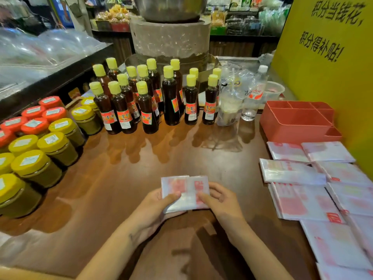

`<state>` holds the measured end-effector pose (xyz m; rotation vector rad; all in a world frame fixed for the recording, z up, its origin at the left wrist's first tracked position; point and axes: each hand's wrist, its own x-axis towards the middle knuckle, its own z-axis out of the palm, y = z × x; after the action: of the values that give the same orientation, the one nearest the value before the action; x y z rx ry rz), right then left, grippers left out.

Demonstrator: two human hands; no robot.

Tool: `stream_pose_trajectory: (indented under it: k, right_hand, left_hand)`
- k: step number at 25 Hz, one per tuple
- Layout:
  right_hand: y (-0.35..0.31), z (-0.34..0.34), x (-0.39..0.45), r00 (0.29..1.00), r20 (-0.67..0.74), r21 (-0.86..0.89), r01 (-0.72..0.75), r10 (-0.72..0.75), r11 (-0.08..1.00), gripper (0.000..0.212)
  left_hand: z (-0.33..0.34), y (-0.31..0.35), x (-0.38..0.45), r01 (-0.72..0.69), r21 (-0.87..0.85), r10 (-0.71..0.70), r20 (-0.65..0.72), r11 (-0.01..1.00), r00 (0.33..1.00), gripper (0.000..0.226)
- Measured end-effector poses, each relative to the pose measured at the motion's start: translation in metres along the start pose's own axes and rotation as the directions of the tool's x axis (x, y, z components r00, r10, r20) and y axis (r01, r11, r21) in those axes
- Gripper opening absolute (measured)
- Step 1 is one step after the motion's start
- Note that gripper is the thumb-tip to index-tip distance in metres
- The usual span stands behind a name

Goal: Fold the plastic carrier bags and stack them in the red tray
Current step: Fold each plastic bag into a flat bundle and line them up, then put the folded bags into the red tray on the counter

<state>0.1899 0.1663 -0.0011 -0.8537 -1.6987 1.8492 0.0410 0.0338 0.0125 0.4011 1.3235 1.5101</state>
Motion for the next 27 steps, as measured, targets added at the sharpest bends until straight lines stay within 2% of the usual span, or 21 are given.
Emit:
stream_pose_trajectory:
  k: [2, 6, 9, 13, 16, 19, 23, 26, 27]
  right_hand:
    - [-0.024, -0.008, -0.007, 0.995, -0.03, 0.028, -0.089, 0.09, 0.996, 0.025]
    - [-0.091, -0.029, -0.032, 0.99, -0.082, -0.101, -0.123, 0.115, 0.987, 0.019]
    - [-0.146, -0.041, -0.057, 0.981, -0.104, -0.116, -0.174, 0.162, 0.978, 0.014]
    - [-0.174, -0.065, -0.079, 0.948, -0.255, -0.11, -0.225, 0.192, 0.968, 0.016]
    - [-0.166, -0.1, -0.095, 0.852, -0.442, 0.011, -0.307, 0.28, 0.952, 0.017]
    - [-0.149, -0.141, -0.106, 0.749, -0.576, 0.082, -0.344, 0.326, 0.935, 0.015]
    - [-0.122, -0.198, -0.139, 0.603, -0.736, -0.049, -0.502, 0.309, 0.864, 0.028]
    - [-0.099, -0.254, -0.172, 0.448, -0.857, -0.118, -0.65, 0.254, 0.751, 0.025]
    - [-0.092, -0.272, -0.182, 0.432, -0.865, -0.133, -0.688, 0.255, 0.714, 0.025]
  left_hand:
    - [0.013, 0.023, -0.008, 0.037, 0.017, -0.038, 0.046, 0.999, 0.998, 0.043]
    - [0.049, 0.069, -0.033, 0.096, 0.067, -0.101, 0.072, 0.993, 0.992, 0.038]
    - [0.077, 0.1, -0.053, 0.106, 0.097, -0.118, 0.134, 0.99, 0.984, 0.035]
    - [0.116, 0.12, -0.061, 0.146, 0.089, -0.155, 0.108, 0.985, 0.982, 0.039]
    - [0.143, 0.118, -0.059, 0.2, 0.098, -0.21, 0.1, 0.975, 0.973, 0.031]
    - [0.164, 0.105, -0.047, 0.244, 0.102, -0.256, 0.119, 0.964, 0.959, 0.04]
    - [0.187, 0.082, -0.041, 0.327, 0.155, -0.338, 0.05, 0.932, 0.94, 0.025]
    - [0.205, 0.064, -0.037, 0.373, 0.174, -0.389, 0.065, 0.911, 0.919, 0.022]
    - [0.213, 0.059, -0.036, 0.392, 0.171, -0.406, 0.058, 0.904, 0.912, 0.022]
